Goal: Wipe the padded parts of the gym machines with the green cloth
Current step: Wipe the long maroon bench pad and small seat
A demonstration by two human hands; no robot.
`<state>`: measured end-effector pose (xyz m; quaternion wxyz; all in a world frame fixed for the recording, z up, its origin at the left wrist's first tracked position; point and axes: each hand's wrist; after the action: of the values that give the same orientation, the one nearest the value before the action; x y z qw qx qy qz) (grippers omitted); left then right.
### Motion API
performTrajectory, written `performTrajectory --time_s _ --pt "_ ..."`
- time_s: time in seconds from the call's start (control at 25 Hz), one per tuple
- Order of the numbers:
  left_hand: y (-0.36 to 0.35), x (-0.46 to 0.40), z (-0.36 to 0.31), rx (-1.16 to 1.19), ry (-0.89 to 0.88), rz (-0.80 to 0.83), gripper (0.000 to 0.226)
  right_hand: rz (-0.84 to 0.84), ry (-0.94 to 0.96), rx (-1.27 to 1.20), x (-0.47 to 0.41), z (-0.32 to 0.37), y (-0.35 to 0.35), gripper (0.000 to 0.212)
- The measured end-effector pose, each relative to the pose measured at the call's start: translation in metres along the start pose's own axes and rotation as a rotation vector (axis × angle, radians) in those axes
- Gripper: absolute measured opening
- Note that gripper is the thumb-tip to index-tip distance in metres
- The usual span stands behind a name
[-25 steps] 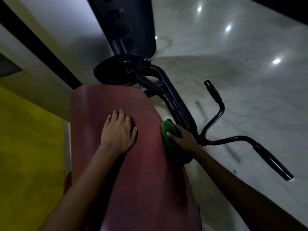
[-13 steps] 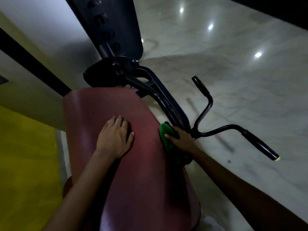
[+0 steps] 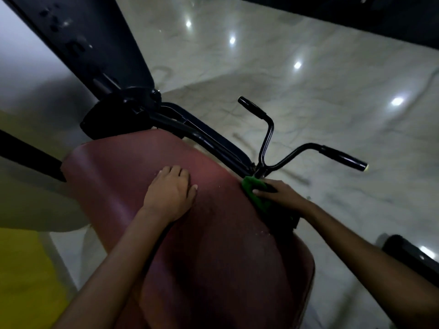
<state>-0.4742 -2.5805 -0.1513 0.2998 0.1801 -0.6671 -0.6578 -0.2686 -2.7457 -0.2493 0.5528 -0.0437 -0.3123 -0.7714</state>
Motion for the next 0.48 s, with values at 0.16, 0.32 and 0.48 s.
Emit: performTrajectory --time_s 0.16,0.32,0.48 --pt "-0.005 0.001 -0.006 0.081 -0.138 0.021 0.039 -0.045 -0.131 -0.072 0.06 -0.029 0.007 0.03" --pt "-0.009 0.005 -0.022 0.112 -0.252 0.076 0.038 -0.162 -0.181 -0.115 0.067 -0.033 0.0 0.031" --pt "-0.01 0.013 -0.031 0.088 -0.314 0.087 0.037 -0.2 -0.195 -0.137 0.087 -0.031 0.0 0.024"
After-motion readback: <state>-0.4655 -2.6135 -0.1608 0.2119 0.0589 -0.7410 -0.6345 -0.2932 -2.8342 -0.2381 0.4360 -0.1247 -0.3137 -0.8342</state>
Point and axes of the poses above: each hand's wrist, its own x-axis away from the middle knuckle, its own y-axis out of the back of the hand, z = x × y, and after that the axes turned 5 degrees about -z, right-handed
